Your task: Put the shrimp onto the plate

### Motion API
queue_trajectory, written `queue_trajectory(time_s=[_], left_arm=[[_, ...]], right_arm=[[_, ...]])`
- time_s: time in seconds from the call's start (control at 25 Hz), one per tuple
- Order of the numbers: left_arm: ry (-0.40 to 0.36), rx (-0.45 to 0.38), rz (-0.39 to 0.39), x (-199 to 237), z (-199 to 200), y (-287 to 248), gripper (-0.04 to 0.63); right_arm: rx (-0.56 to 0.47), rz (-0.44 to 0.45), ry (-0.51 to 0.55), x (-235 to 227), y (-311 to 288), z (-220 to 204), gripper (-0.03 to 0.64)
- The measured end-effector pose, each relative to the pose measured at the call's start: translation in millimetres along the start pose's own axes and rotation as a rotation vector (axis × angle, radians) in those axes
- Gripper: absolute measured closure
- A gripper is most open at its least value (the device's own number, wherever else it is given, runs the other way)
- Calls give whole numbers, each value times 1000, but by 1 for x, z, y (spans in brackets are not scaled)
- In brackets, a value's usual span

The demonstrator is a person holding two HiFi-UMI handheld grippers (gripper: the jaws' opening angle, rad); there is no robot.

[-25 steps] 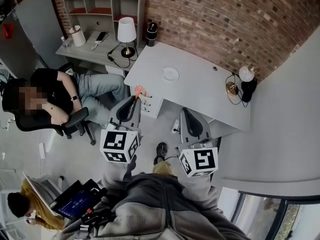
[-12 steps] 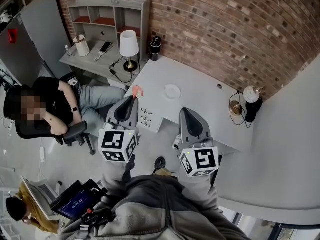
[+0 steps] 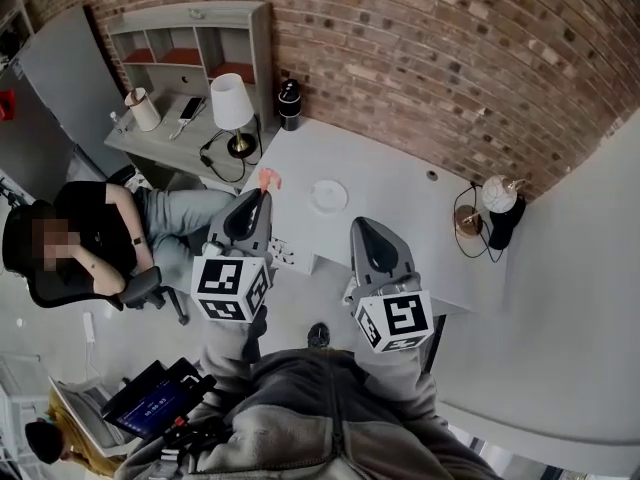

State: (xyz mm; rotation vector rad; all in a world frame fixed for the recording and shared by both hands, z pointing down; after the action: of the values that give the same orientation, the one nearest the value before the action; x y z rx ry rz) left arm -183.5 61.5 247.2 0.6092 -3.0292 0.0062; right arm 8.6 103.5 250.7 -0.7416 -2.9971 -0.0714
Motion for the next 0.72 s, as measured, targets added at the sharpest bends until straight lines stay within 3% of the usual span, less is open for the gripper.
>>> queue_trajectory(time_s=[0.36,0.72], left_arm=[[-21,24,-25,-32,3,-69,557],[-61,114,-64,-59,-10,-107,557]], right_arm=[[0,-11,-25,-71,-12,-6,615],[13,-34,-113,-114,-12,-28,615]])
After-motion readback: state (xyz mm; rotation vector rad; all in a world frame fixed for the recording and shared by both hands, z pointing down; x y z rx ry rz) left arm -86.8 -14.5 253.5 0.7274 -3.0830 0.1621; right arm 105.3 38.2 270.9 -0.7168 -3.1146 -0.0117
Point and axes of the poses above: the fingertips, and each gripper's own axes: y backward along the fingers, x to its left, z out of its top, the point moved 5 cm from there along y, backward along the fingers, and after that the axes turned 1 degree about -x, right-handed, at the moved point
